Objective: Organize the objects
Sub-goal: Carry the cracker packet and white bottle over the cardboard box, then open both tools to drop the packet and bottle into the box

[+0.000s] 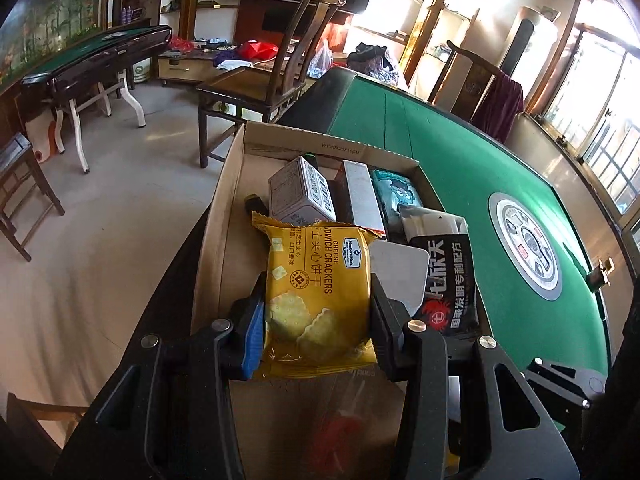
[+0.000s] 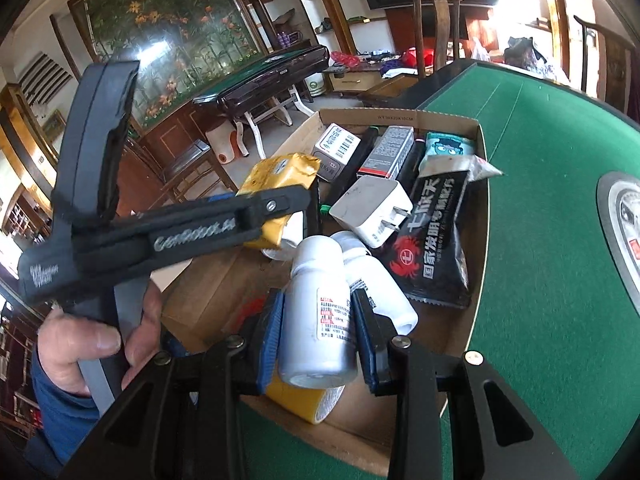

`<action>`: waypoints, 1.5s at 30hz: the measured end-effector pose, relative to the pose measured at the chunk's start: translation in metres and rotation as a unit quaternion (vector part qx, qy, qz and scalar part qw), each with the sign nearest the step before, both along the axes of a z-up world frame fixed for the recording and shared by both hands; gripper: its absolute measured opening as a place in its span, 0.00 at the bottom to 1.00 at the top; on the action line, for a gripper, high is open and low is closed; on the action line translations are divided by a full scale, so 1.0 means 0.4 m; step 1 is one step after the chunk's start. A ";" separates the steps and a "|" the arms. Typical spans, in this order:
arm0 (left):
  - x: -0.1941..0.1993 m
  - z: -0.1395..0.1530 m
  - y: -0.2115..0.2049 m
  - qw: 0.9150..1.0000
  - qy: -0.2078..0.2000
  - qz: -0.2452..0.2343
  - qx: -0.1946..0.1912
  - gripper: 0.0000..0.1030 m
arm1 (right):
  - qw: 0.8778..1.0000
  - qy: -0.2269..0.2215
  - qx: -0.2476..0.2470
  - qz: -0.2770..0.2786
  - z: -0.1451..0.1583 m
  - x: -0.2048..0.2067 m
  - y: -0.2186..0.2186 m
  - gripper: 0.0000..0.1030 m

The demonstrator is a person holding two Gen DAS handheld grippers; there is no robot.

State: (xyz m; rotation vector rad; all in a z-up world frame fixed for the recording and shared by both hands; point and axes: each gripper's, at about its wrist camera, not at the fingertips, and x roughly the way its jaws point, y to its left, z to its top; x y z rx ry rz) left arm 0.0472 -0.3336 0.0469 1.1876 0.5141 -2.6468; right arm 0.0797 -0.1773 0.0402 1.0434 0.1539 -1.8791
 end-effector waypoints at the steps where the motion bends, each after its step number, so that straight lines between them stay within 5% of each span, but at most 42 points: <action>1: -0.009 0.002 -0.003 1.000 -0.001 0.001 -0.002 0.43 | 1.000 0.000 0.000 0.002 -0.001 0.003 -0.003 0.32; 13: -0.057 -0.002 -0.004 1.000 -0.005 0.008 -0.004 0.43 | 1.000 0.006 0.000 0.018 -0.024 0.014 -0.027 0.32; 33: 0.032 0.000 0.087 0.998 0.008 0.000 -0.056 0.52 | 0.999 0.030 -0.007 0.012 0.030 0.031 0.059 0.35; 41: 0.123 0.022 0.173 0.991 0.058 0.046 -0.112 0.62 | 0.995 0.091 -0.009 -0.035 0.063 0.053 0.151 0.69; 45: 0.173 0.039 0.217 0.980 0.087 0.081 -0.158 0.68 | 0.990 0.133 -0.009 -0.053 0.073 0.071 0.184 0.74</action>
